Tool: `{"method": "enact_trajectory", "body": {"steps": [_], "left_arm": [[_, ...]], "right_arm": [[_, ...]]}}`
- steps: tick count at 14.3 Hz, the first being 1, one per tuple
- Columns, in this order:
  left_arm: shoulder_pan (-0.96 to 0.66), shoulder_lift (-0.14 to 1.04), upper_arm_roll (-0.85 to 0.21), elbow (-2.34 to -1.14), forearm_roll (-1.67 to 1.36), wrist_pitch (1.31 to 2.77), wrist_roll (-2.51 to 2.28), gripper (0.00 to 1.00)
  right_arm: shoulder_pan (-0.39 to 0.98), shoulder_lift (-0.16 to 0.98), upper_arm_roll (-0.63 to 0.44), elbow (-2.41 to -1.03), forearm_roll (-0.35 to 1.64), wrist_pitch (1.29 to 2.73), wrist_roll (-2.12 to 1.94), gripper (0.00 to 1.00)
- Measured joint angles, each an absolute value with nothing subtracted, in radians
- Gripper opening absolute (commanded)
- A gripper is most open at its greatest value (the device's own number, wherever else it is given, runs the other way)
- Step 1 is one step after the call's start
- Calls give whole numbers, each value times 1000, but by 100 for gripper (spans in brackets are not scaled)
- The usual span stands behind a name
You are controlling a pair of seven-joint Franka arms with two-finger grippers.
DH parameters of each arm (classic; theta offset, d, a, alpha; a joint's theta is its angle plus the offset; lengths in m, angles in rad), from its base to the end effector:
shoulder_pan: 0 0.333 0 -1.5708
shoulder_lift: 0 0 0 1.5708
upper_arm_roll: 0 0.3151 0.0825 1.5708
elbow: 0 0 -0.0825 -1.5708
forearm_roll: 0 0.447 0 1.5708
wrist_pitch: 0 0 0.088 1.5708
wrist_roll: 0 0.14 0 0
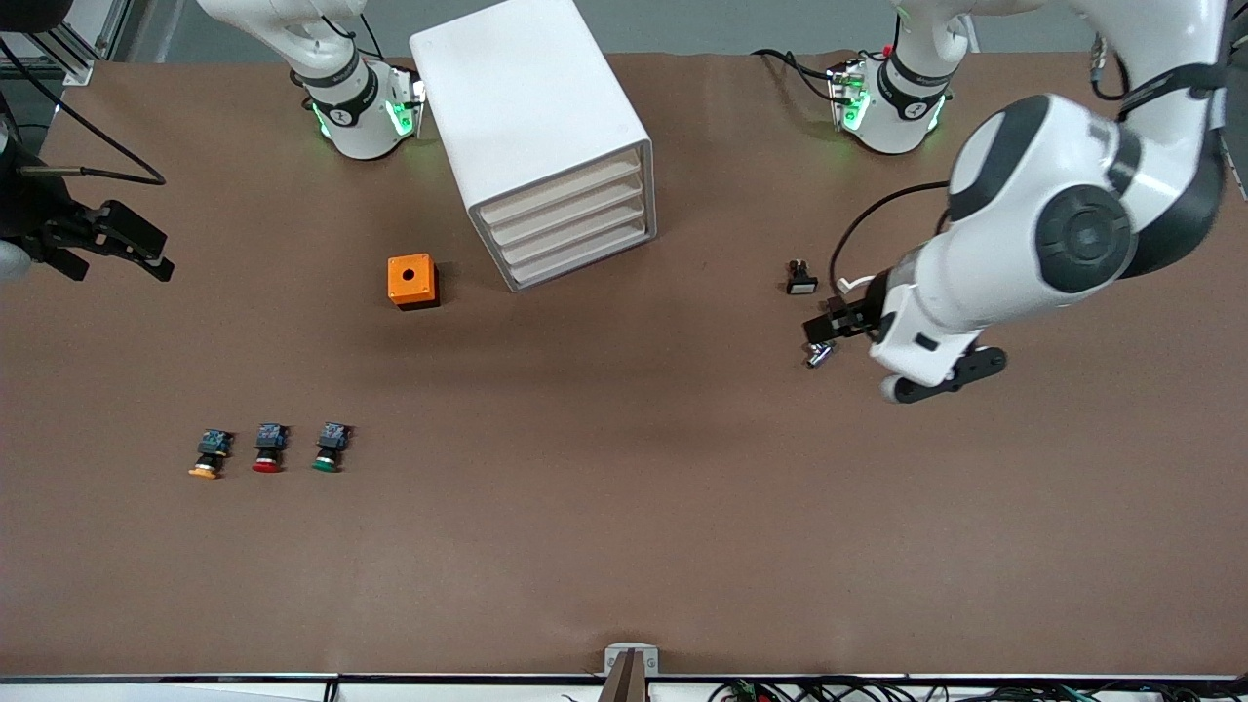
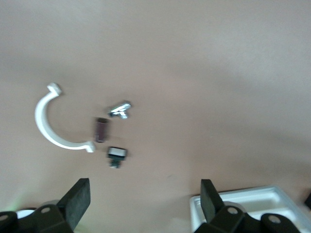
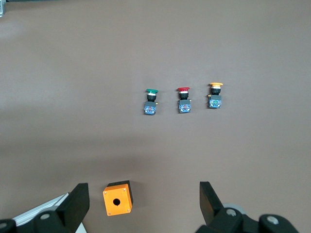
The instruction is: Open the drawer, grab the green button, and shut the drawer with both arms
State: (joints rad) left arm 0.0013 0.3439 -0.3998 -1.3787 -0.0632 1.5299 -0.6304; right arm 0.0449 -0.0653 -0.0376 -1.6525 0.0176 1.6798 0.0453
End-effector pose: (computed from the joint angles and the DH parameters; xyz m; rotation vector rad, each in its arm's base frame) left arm 0.6493 -0.2463 0.4793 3.0076 0.3698 -0.3665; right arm 0.6106 0.0061 0.5967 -3.1152 0.0610 -0.1434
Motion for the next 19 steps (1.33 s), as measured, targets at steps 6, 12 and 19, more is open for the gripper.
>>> {"method": "enact_trajectory", "body": {"steps": [6,12,19], "left_arm": [[-22,173,-160,-1396,-66,1318,-246,100],[-19,-13,24,-1658,-66,1475,2,100],[-26,-29,22,-1692,-11,1663,14,100]], "right_arm": [[36,-65,-40,-1652,14,1702,45,100],[35,-65,-40,-1626,14,1703,46,100],[35,-65,-40,-1618,14,1703,46,100]]}}
